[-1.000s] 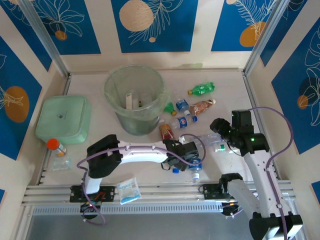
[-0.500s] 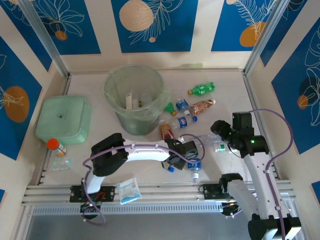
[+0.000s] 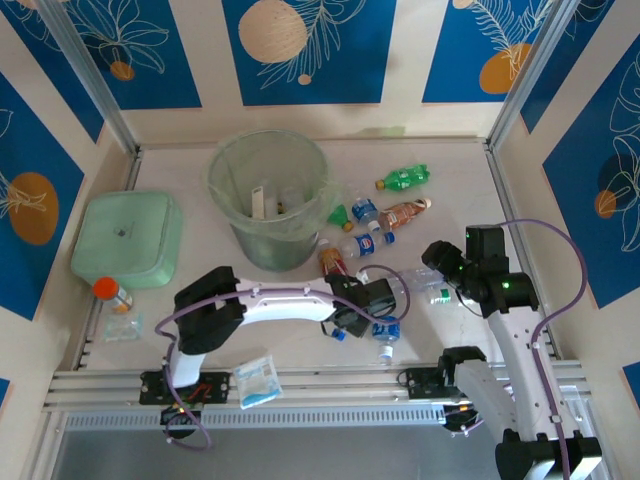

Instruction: Put the plastic bottles in the bin

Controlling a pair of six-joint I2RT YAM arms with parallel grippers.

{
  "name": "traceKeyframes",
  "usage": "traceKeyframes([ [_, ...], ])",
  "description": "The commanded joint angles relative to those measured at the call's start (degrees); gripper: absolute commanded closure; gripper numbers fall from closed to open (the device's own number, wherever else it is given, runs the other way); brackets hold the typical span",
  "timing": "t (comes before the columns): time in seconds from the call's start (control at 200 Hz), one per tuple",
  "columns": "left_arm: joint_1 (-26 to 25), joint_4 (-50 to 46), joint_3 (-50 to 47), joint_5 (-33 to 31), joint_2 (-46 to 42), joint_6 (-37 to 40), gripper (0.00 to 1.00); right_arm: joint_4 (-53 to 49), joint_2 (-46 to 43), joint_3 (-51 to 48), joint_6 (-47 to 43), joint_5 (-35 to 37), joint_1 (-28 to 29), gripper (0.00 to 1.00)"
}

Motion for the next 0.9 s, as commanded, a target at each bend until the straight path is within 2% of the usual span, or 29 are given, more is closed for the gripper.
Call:
traceKeyframes([
  [0.0,-2.11,-5.4,5.14,-2.3,-5.71,2.53,0.41,-1.01,-0.79,0.72,-0.91,-0.62,-0.41,0.24],
  [0.195,-3.3,-13.26,14.7,-5.46,-13.26,6.14,0.41,-1.65,-1.25,1.47,-0.67,-0.44,-0.45,0.23],
  [0.325,-2.15,-21.41,26.1,-13.95,-16.23,12.54,0.36,-1.58,-2.21,1.39,0.22,-1.31,-0.48,0.24],
  [0.395,1.25,-24.89,31.59,-15.63,-16.85,16.2,0.36,-1.37,-2.36,1.4,0.49,-1.57,-0.44,0.23],
  [0.605,16.42,-28.86,43.42,-15.2,-16.28,24.98,0.36,-1.12,-2.42,0.59,1.54,-1.89,0.9,0.24],
  [0.725,22.26,-27.94,44.64,-11.34,-16.06,25.47,0.37,-1.49,-2.33,0.82,1.88,-0.93,2.02,0.24],
  [0.805,22.66,-26.53,42.54,-7.98,-16.75,25.11,0.33,-1.8,-1.73,1.29,2.06,-0.87,2.57,0.24],
  [0.895,22.37,-22.54,35.01,0.18,-18.8,24.29,0.29,-1.37,-0.54,1.06,2.72,-1.69,3.82,0.24],
])
